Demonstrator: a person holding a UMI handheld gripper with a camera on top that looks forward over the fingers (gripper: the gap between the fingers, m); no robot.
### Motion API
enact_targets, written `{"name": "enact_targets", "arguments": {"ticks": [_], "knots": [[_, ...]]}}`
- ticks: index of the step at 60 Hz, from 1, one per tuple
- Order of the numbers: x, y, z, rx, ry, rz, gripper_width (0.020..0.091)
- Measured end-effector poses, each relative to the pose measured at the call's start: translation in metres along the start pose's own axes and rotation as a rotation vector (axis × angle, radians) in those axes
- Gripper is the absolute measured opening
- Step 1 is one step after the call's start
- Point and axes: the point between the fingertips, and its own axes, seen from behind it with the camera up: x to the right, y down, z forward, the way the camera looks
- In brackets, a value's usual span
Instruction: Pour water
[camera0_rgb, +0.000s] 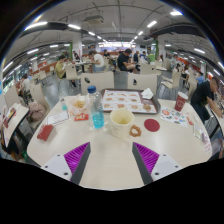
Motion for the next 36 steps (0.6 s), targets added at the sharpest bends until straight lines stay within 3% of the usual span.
{"name": "enact_targets", "arguments": {"ticks": [9,17,36], "knots": [[-0.073,-0.034,0.051,0.094,-0.036,0.017,0.0853],[-0.088,-0.062,0.104,0.165,0.020,0.014,0.0849],[-0.069,-0.085,0.193,0.192,0.125,0.026,0.0844]]}}
